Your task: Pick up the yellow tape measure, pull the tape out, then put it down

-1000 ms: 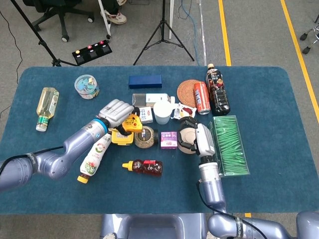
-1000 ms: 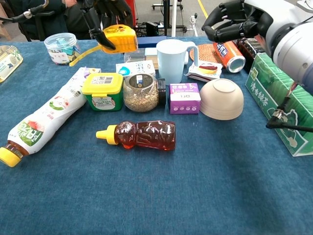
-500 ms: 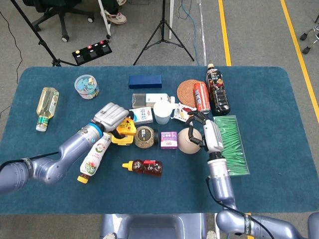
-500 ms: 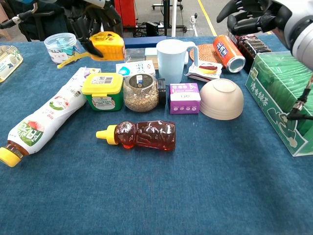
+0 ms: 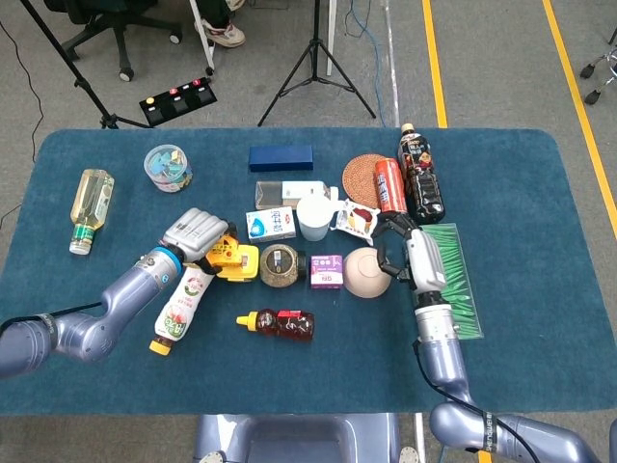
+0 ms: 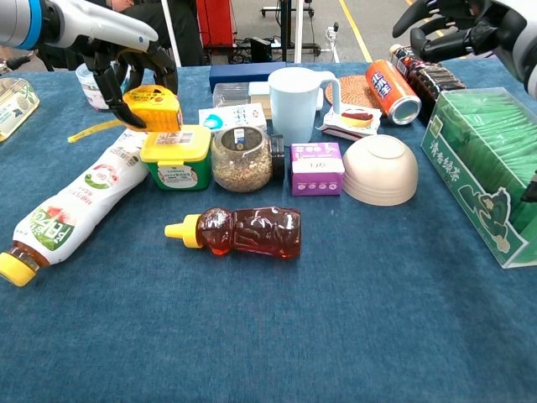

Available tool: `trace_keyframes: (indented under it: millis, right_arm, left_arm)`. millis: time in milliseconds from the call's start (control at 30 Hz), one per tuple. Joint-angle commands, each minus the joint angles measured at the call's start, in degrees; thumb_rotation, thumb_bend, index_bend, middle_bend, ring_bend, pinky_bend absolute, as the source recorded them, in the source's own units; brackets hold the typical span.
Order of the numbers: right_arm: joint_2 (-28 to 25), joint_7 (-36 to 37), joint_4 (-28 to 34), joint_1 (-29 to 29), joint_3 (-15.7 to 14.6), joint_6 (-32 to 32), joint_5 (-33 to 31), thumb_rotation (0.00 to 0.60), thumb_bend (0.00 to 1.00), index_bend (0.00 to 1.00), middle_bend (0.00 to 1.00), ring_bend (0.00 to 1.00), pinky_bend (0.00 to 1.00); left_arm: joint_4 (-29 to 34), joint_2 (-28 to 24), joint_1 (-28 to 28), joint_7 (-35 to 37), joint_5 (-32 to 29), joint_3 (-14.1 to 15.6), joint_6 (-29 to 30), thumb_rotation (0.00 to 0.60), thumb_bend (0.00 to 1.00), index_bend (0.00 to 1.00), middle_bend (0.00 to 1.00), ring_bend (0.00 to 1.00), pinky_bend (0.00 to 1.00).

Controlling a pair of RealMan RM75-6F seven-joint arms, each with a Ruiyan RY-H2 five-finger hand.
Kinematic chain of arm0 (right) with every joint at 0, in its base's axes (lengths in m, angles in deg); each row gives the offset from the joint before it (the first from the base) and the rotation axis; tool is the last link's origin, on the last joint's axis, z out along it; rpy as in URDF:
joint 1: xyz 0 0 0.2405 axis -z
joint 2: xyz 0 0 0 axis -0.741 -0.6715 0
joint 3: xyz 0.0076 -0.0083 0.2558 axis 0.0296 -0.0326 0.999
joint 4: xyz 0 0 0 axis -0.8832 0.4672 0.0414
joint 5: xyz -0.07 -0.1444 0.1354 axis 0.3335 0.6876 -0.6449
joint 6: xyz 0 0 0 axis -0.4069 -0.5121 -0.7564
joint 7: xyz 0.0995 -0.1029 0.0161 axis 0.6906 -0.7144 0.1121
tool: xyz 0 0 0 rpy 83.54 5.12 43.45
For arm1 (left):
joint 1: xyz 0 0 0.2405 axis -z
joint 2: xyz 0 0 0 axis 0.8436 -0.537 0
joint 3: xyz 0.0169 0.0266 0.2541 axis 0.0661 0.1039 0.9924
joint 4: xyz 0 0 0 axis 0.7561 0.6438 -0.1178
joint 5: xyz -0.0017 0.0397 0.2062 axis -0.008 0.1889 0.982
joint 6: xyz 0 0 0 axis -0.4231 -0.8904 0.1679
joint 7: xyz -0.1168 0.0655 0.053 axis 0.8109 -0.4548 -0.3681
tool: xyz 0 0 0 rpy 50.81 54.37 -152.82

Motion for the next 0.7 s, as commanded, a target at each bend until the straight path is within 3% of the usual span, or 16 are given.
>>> trace_keyframes:
  millis: [33, 200, 333, 700]
  right_arm:
    - [-0.4, 0.3, 0.2, 0.2, -0.1, -0.1, 0.2, 0.600, 0.59, 0.46, 0.26, 0.22, 0.22]
    - [-1.2, 1.0, 0.7, 0.7, -0.4, -0.3, 0.5, 0.600, 0.59, 0.45, 0.26, 0.22, 0.22]
    - [-1.7, 1.3, 1.0, 1.0, -0.4, -0.4, 0.6, 0.600, 0.59, 0.45, 0.26, 0.22, 0.22]
    - [-2.6, 2.1, 1.6, 1.3, -0.4, -0.5, 0.5, 0.600, 0.59, 0.45, 0.26, 0.22, 0.22]
  left_arm:
    - [-0.5, 0.9, -0.5, -0.6, 0.4, 0.1, 0.7, 0.600, 0.30, 0.61, 0.49, 0.47, 0.48]
    - [-0.7, 2.0, -0.7, -1.9, 0.0, 0.0, 1.5, 0.600, 0.30, 0.61, 0.49, 0.41, 0.46]
    - [-0.3, 2.1, -0.7, -2.8, -0.3, -0.2, 1.9, 0.600, 0.29, 0.60, 0.47, 0.30, 0.43]
    - [1.0, 1.6, -0.9, -4.3, -1.2, -0.5, 2.1, 0.600, 0.26, 0.41, 0.28, 0.10, 0.32]
